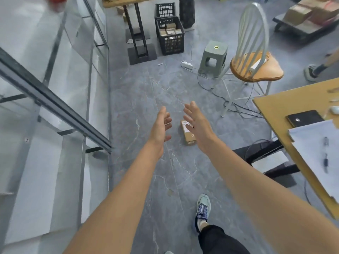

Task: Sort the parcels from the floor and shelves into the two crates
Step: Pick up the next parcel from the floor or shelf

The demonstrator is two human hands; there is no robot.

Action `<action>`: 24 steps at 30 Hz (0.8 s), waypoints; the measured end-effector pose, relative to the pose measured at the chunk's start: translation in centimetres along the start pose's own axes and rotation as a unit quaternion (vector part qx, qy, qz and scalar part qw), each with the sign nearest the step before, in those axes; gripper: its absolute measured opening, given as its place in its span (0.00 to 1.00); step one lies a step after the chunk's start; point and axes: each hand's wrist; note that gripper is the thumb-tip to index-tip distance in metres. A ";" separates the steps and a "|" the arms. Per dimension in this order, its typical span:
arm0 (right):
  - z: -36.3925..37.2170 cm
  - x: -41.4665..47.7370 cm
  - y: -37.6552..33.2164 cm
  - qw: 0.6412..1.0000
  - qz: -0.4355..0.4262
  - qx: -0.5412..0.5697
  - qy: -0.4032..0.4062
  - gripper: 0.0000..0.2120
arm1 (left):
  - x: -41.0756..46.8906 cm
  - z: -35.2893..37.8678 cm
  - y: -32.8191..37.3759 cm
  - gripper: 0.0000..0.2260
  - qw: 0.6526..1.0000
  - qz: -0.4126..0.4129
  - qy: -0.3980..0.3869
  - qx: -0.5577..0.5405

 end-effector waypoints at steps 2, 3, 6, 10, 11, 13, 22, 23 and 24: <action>-2.2 2.8 0.4 1.000 0.024 0.004 0.005 0.31 | 2.6 1.9 -0.2 0.29 1.000 -0.021 0.005 0.001; -3.2 4.2 0.6 0.999 0.032 0.004 0.007 0.31 | 3.8 2.8 -0.4 0.30 1.000 -0.030 0.006 0.000; -5.6 8.3 1.4 0.998 0.059 -0.001 0.013 0.30 | 7.3 4.7 -1.0 0.30 0.998 -0.057 0.013 0.003; -7.9 12.8 2.8 0.995 0.098 -0.005 0.030 0.29 | 11.7 6.2 -2.1 0.29 0.996 -0.090 0.014 0.008; -8.3 13.9 3.1 0.994 0.107 -0.009 0.030 0.30 | 12.9 6.4 -2.3 0.29 0.995 -0.094 0.014 0.011; -8.9 16.4 3.7 0.991 0.126 -0.012 0.032 0.30 | 15.7 6.9 -2.6 0.29 0.994 -0.107 0.017 0.016; -9.8 31.3 7.3 0.975 0.208 -0.058 0.054 0.26 | 32.5 7.6 -3.8 0.19 0.984 -0.179 -0.001 0.017; -9.8 33.2 7.8 0.973 0.214 -0.066 0.056 0.27 | 34.6 7.5 -4.2 0.20 0.982 -0.188 -0.004 0.019; -9.9 34.9 8.4 0.971 0.223 -0.071 0.058 0.27 | 36.6 7.4 -4.8 0.23 0.980 -0.199 -0.006 0.026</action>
Point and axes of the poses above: each hand's wrist, its own x-axis towards the middle knuckle, its own z-axis out of the palm, y = z × x, and after that the axes turned 6 degrees about -x, right-handed
